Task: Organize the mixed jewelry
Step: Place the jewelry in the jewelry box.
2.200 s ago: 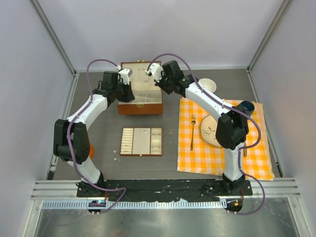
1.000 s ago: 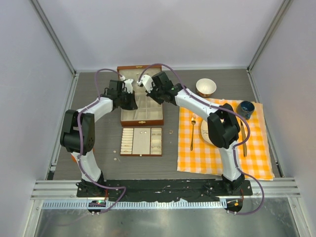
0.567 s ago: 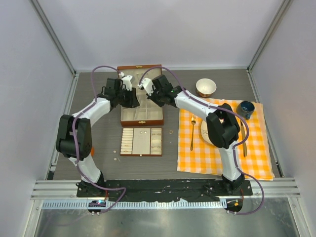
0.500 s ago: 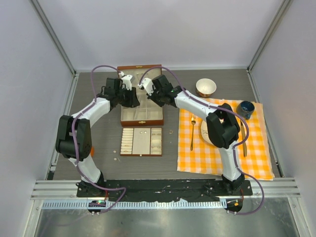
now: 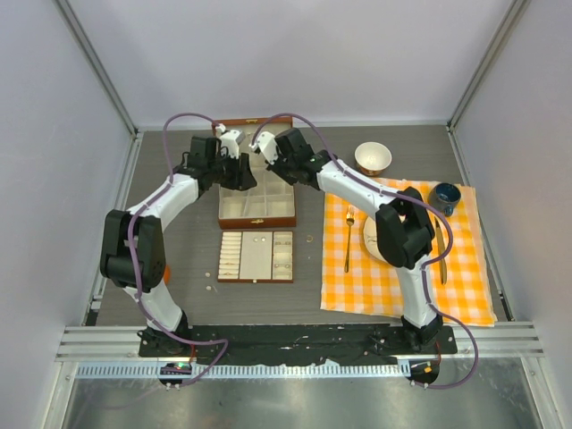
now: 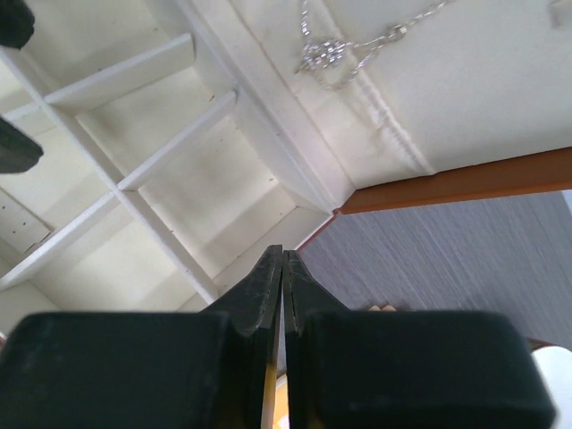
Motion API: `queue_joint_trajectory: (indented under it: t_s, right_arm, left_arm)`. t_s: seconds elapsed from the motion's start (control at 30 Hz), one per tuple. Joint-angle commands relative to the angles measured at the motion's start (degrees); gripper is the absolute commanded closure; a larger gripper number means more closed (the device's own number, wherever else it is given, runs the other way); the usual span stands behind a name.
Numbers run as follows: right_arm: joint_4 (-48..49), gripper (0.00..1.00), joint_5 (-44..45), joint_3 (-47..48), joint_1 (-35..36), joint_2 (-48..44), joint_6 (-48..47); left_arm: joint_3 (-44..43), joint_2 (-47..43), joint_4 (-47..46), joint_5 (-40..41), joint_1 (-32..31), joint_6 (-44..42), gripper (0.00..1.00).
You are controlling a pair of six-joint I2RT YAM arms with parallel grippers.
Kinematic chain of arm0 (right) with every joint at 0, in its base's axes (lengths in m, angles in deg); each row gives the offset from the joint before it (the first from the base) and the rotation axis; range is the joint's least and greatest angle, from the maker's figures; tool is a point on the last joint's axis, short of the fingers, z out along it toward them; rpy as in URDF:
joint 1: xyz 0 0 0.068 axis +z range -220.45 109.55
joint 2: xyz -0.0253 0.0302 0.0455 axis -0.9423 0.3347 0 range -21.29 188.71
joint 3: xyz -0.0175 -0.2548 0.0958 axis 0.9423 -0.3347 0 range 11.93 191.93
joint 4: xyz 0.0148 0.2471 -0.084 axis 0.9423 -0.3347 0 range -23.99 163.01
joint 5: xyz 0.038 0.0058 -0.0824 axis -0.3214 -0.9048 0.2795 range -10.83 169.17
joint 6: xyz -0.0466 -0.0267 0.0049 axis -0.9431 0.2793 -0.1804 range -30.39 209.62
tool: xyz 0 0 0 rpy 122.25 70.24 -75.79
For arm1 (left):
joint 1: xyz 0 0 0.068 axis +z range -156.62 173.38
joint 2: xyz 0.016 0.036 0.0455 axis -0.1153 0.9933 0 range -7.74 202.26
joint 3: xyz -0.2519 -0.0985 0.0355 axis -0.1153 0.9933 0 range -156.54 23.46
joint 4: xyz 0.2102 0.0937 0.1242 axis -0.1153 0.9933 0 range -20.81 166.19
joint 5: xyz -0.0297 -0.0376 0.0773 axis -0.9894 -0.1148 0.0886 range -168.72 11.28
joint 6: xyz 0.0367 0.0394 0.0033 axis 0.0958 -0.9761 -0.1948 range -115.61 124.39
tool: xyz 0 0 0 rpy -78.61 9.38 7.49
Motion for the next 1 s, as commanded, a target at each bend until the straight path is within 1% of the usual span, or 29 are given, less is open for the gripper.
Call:
queue_joint_trajectory:
  t_s: [0.0, 0.2, 0.47, 0.57, 0.6, 0.7, 0.87, 0.97]
  right_arm:
    - [1.8, 0.91, 2.0, 4.0, -0.7, 0.0, -0.3]
    - [1.7, 0.91, 2.8, 6.3, -1.5, 0.4, -0.8]
    - [1.1, 0.89, 3.7, 10.3, -1.6, 2.2, -1.9]
    - [1.0, 0.85, 2.9, 10.9, -1.6, 2.3, -1.6]
    - [0.9, 0.82, 2.7, 10.9, -1.6, 2.3, -1.5]
    - [0.9, 0.78, 2.6, 11.5, -1.4, 2.9, -1.7]
    - [0.9, 0.76, 2.5, 12.1, 0.2, 4.0, -2.5]
    - [1.3, 0.75, 2.5, 14.1, 0.7, 5.8, -0.8]
  left_arm:
    - [-2.6, -2.4, -1.6, -2.0, 0.1, -0.5, 0.50]
    - [-2.8, -2.2, -2.1, -1.5, 0.1, -0.8, 0.49]
    - [-0.6, -4.0, -6.3, -1.2, 0.1, -1.9, 0.48]
    - [1.8, -6.7, -9.1, -0.9, 0.1, -2.6, 0.48]
    - [2.6, -7.7, -9.9, -0.4, 0.1, -2.8, 0.48]
    - [5.1, -10.9, -11.7, 1.3, 0.2, -3.1, 0.48]
    - [6.3, -12.7, -12.2, 3.7, 2.3, -0.6, 0.49]
    - [7.3, -13.3, -12.8, 4.8, 4.1, 0.2, 0.49]
